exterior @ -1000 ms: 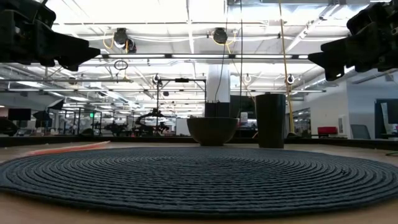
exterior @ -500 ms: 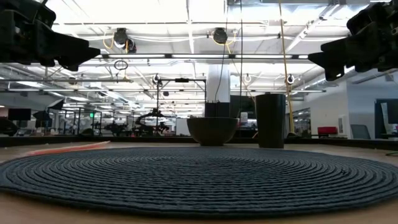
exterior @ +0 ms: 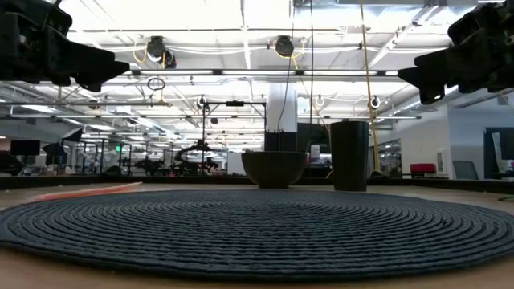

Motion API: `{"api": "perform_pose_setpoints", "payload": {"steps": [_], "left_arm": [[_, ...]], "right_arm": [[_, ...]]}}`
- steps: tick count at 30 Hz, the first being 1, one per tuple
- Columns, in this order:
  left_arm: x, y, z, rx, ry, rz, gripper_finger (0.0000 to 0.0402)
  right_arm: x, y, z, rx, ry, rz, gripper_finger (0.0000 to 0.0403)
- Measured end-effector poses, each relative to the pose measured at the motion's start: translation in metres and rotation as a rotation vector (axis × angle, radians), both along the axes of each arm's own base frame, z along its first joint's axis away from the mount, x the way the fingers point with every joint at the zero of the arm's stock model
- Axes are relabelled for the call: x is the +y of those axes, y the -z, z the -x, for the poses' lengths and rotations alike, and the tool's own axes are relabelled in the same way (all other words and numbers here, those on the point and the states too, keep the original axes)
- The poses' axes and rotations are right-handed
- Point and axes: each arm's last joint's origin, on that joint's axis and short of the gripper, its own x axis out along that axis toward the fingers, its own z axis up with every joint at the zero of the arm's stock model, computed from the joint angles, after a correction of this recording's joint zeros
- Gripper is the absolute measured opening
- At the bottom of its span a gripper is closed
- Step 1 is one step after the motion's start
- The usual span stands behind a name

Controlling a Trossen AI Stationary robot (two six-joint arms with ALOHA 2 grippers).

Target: Pick & Place Utensil

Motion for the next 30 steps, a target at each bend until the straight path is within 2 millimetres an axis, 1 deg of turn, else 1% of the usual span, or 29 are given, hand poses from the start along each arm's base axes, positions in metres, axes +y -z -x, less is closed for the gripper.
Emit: {"api": "perform_pose_setpoints", "payload": {"steps": [7, 12, 14, 23, 25, 29, 30], "left_arm": [[0.000, 0.000, 0.000, 0.000, 0.000, 0.000, 0.0232], [0.000, 0.000, 0.000, 0.000, 0.000, 0.000, 0.0232], [0.000, 0.000, 0.000, 0.000, 0.000, 0.000, 0.0232], [0.000, 0.000, 0.000, -0.003, 0.000, 0.000, 0.0232], [0.000, -0.001, 0.000, -0.015, 0.001, 0.015, 0.0232], [0.000, -0.006, 0.001, -0.061, 0.013, 0.128, 0.0232], [0.000, -0.007, 0.001, -0.075, 0.017, 0.167, 0.0232]], "right_arm": [[0.000, 0.000, 0.000, 0.000, 0.000, 0.004, 0.0187], [0.000, -0.004, 0.000, -0.048, 0.006, 0.193, 0.0187], [0.000, -0.005, 0.000, -0.064, 0.008, 0.230, 0.0187], [0.000, -0.006, 0.000, -0.072, 0.010, 0.236, 0.0187], [0.000, -0.007, 0.000, -0.078, 0.006, 0.158, 0.0187], [0.000, -0.009, 0.001, -0.087, -0.011, -0.149, 0.0187], [0.000, -0.011, 0.001, -0.099, -0.015, -0.202, 0.0187]]}}
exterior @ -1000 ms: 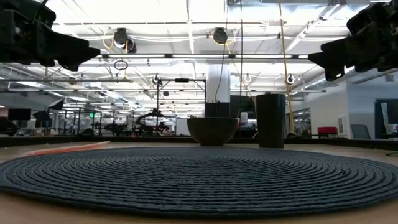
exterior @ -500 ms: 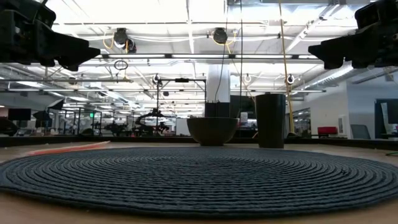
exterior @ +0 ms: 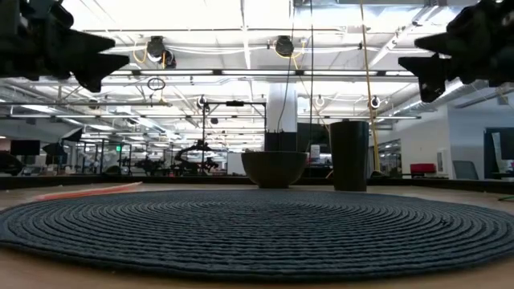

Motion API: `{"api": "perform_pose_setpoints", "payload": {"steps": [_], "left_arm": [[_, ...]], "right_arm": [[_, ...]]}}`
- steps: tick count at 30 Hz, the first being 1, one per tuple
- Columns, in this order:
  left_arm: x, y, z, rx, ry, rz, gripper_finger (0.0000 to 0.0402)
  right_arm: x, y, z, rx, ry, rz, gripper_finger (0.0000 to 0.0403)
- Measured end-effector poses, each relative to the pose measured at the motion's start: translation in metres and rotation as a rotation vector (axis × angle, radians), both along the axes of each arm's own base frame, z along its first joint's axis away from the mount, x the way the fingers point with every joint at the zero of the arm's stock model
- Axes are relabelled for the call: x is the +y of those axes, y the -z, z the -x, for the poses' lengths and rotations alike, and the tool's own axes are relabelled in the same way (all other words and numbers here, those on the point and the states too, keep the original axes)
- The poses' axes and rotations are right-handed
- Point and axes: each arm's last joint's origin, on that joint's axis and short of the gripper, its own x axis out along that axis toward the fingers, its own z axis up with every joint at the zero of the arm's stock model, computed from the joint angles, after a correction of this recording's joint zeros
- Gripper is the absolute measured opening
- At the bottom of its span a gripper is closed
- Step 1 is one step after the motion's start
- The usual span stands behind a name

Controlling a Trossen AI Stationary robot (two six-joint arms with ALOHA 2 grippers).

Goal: Pick & Place Utensil
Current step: Put the black bowl on the left of the blue mat

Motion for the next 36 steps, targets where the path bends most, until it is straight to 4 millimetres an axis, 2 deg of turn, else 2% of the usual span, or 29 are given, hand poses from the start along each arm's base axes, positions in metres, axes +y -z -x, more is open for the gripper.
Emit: {"api": "perform_pose_setpoints", "payload": {"steps": [5, 12, 18, 23, 28, 32, 36], "left_arm": [[0.000, -0.001, 0.000, -0.016, 0.018, 0.126, 0.0232], [0.000, -0.001, 0.000, -0.016, 0.012, 0.106, 0.0232], [0.002, -0.001, 0.000, -0.016, -0.061, 0.078, 0.0232], [0.004, -0.001, 0.000, -0.018, -0.112, 0.102, 0.0232], [0.006, -0.001, 0.001, -0.017, -0.192, 0.043, 0.0232], [0.008, -0.002, 0.002, -0.022, -0.294, 0.014, 0.0232], [0.009, -0.007, 0.003, -0.077, -0.291, 0.077, 0.0232]], "right_arm": [[-0.001, -0.012, 0.002, -0.129, 0.019, -0.071, 0.0187], [-0.001, -0.013, 0.003, -0.140, 0.023, -0.037, 0.0187], [-0.002, -0.029, 0.008, -0.306, 0.050, -0.041, 0.0187], [-0.002, -0.033, 0.009, -0.325, 0.086, 0.072, 0.0187], [-0.002, -0.052, 0.013, -0.392, 0.136, 0.229, 0.0187], [-0.002, -0.051, 0.011, -0.385, 0.180, 0.383, 0.0187], [-0.002, -0.053, 0.010, -0.399, 0.206, 0.448, 0.0187]]}}
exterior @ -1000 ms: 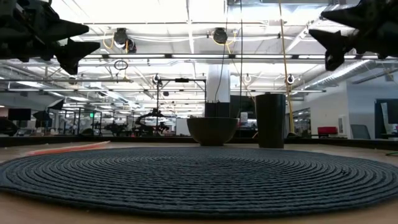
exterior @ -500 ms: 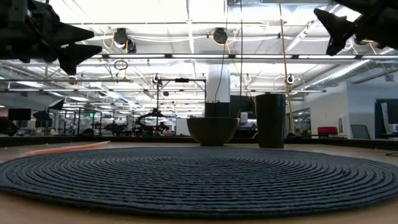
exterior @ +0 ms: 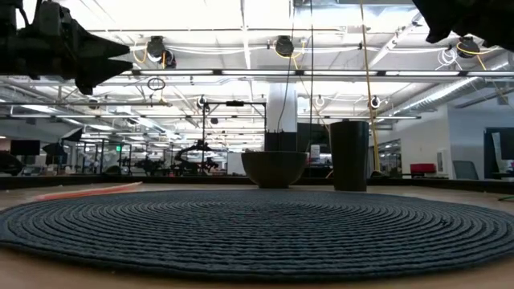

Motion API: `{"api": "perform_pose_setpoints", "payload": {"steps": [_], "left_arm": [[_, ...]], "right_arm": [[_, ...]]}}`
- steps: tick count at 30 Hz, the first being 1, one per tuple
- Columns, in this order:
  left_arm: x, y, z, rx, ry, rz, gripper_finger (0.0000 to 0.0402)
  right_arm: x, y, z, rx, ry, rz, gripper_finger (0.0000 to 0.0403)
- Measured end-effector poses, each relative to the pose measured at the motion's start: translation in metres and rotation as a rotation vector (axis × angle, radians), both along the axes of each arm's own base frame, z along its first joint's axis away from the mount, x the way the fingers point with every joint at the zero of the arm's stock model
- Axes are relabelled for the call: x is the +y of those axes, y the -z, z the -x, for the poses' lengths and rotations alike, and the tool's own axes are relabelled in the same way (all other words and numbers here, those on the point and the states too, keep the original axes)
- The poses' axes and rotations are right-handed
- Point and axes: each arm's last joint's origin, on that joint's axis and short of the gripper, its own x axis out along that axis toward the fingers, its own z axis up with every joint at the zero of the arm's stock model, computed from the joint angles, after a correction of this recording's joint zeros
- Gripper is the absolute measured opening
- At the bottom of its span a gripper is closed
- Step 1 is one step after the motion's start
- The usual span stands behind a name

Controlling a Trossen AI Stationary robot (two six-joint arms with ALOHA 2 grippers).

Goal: Pick & Place Utensil
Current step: Put the black bowl on the left of the blue mat

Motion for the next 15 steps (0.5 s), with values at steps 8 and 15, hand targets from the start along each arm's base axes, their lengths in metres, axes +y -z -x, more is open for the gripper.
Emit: {"api": "perform_pose_setpoints", "payload": {"steps": [8, 15], "left_arm": [[0.000, -0.004, 0.001, -0.056, 0.012, 0.046, 0.0232], [0.000, -0.001, 0.000, -0.069, 0.038, 0.162, 0.0232]], "right_arm": [[0.000, -0.001, -0.005, -0.001, -0.017, -0.039, 0.0187], [0.000, -0.012, -0.016, 0.120, -0.077, -0.164, 0.0187]]}}
